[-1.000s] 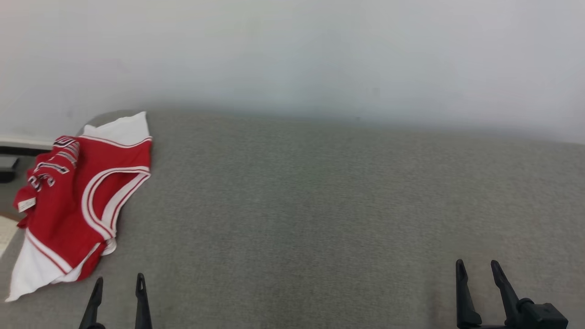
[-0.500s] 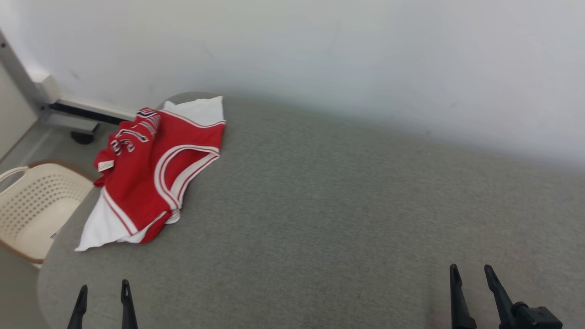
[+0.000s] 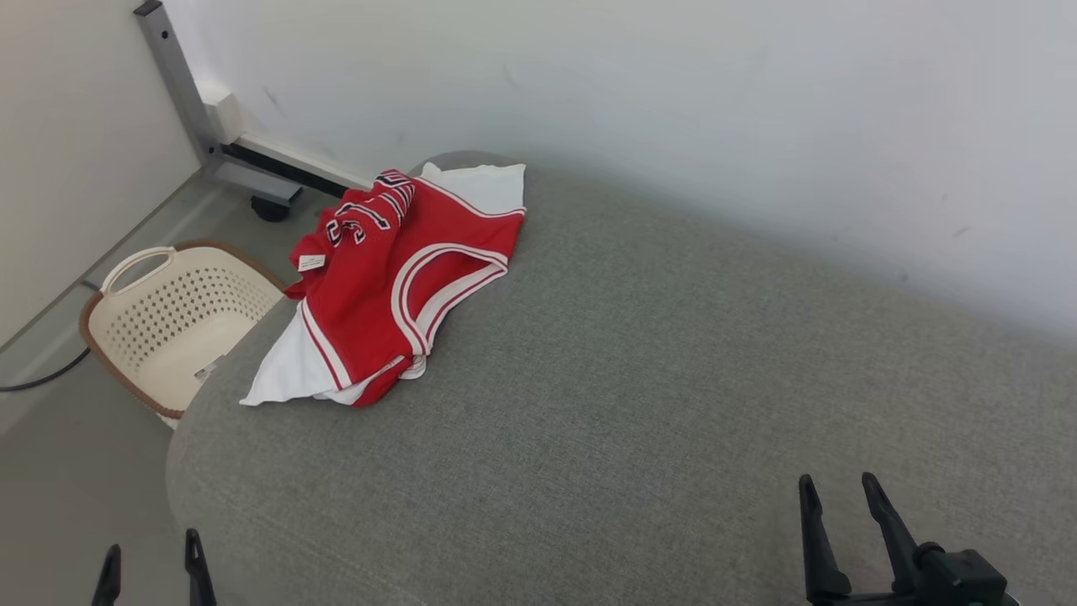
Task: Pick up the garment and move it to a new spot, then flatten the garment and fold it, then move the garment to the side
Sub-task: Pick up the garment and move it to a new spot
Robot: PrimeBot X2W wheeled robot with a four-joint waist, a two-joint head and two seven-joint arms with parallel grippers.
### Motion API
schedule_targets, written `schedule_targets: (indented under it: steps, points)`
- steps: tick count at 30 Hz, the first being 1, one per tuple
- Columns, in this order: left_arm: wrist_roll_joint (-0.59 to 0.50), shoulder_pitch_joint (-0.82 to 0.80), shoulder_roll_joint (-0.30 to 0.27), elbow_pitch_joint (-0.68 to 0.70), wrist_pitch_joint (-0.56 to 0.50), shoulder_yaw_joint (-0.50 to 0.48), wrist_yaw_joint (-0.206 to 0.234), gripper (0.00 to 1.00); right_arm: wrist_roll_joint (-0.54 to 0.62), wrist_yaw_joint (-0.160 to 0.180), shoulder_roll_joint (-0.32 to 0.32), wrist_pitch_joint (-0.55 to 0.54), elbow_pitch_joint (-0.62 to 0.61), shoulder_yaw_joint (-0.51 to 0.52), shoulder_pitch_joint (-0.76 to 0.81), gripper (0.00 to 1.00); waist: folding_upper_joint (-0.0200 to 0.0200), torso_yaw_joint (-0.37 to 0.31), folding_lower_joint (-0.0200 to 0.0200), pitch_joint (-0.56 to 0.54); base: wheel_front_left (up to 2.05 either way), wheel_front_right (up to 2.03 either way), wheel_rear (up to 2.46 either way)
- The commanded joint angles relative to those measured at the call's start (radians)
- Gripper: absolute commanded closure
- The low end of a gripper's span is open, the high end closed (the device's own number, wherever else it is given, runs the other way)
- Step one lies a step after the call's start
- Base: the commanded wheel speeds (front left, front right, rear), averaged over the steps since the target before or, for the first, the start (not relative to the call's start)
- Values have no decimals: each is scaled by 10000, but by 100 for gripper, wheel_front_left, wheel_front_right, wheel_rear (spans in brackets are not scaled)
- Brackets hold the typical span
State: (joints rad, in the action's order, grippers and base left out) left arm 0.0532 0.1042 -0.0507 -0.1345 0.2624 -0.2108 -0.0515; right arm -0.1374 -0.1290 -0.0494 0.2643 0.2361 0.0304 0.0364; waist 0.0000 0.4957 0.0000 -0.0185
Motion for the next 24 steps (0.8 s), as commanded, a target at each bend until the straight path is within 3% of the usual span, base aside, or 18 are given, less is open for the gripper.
schedule_targets:
  steps: [1, 12, 20, 24]
  points:
    - [82, 122, 9, 111, 29, -78, 86, 0, 53, -33, -24, 14, 32, -94, -129, 0, 0, 148, 0, 152, 0, 0, 0]
    - [164, 115, 6, 227, 29, -92, 233, 0, 10, -33, -22, 12, 166, -301, -314, 0, 0, 173, 0, 194, 0, 0, 0]
    - [-51, -496, -33, -156, 29, -20, -133, 0, -105, -34, -19, 12, 64, -13, 40, 0, 0, -26, 0, -9, 0, 0, 0]
    - [103, -1110, -174, -451, 29, -187, -361, 0, -12, -34, -21, 12, -21, 24, -88, 0, 0, -518, 0, 172, 0, 0, 0]
